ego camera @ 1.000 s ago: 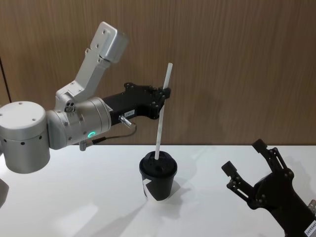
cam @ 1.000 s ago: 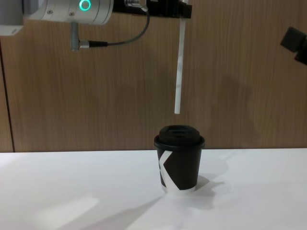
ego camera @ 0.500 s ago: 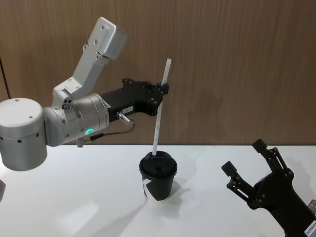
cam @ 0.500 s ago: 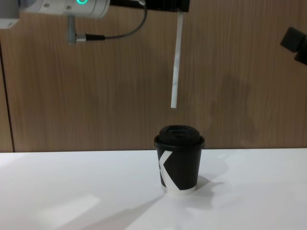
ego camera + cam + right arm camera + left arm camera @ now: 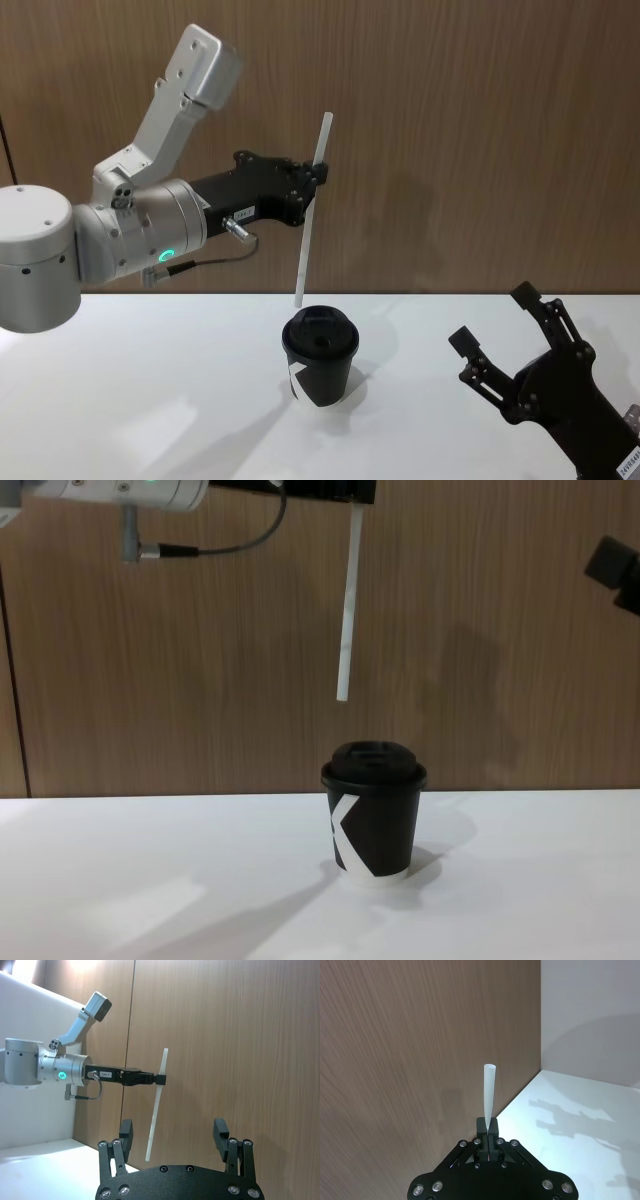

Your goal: Pick up the straw with one hand, pass it to the other hand, and insert it into the cup.

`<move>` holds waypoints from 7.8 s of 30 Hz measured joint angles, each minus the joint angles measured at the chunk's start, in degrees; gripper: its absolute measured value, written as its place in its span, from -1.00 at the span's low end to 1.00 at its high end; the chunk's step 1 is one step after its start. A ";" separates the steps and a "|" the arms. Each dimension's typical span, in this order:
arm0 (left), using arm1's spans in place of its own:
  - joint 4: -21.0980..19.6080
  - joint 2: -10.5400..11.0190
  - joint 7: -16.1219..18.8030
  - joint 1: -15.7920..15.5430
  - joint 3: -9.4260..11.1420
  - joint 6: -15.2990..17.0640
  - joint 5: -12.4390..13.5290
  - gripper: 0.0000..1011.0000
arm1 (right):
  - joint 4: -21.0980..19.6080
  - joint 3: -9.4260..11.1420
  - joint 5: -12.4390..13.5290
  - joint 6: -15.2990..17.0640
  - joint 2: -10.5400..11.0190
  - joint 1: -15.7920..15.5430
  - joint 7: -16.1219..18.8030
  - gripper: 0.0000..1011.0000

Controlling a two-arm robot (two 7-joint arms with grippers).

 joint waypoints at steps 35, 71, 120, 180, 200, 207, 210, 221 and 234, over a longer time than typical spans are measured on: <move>1.36 0.02 -0.91 -0.63 -0.21 -0.24 0.06 -0.99 | 0.00 0.00 0.00 0.00 0.00 0.00 0.00 0.98; 1.43 0.02 -0.97 -0.65 -0.20 -0.24 0.06 -0.99 | 0.00 0.00 0.00 0.00 0.00 0.00 0.00 0.98; 1.42 0.02 -0.97 -0.65 -0.20 -0.24 0.06 -0.99 | 0.00 0.00 0.00 0.00 0.00 0.00 0.00 0.98; 1.42 0.02 -0.97 -0.65 -0.20 -0.24 0.06 0.98 | 0.00 0.00 0.00 0.00 0.00 0.00 0.00 0.98; 0.58 0.01 1.49 2.64 -0.80 -2.30 2.15 0.98 | -0.38 -0.86 -1.99 3.62 -0.20 0.29 -4.27 0.98; -0.45 0.00 4.44 6.46 -1.49 -4.87 4.63 0.98 | -0.89 -1.97 -4.55 8.04 -0.48 0.66 -9.57 0.98; -0.93 0.00 5.83 8.22 -1.81 -6.03 5.75 0.98 | -1.06 -2.30 -5.30 9.50 -0.55 0.78 -11.20 0.98; -2.61 -0.02 10.78 14.63 -3.00 -10.27 9.86 0.98 | -1.90 -4.10 -9.39 16.69 -1.00 1.41 -19.88 0.98; -4.52 -0.04 16.40 21.92 -4.32 -15.09 14.55 0.99 | -2.73 -5.92 -13.63 24.17 -1.47 2.06 -28.80 0.98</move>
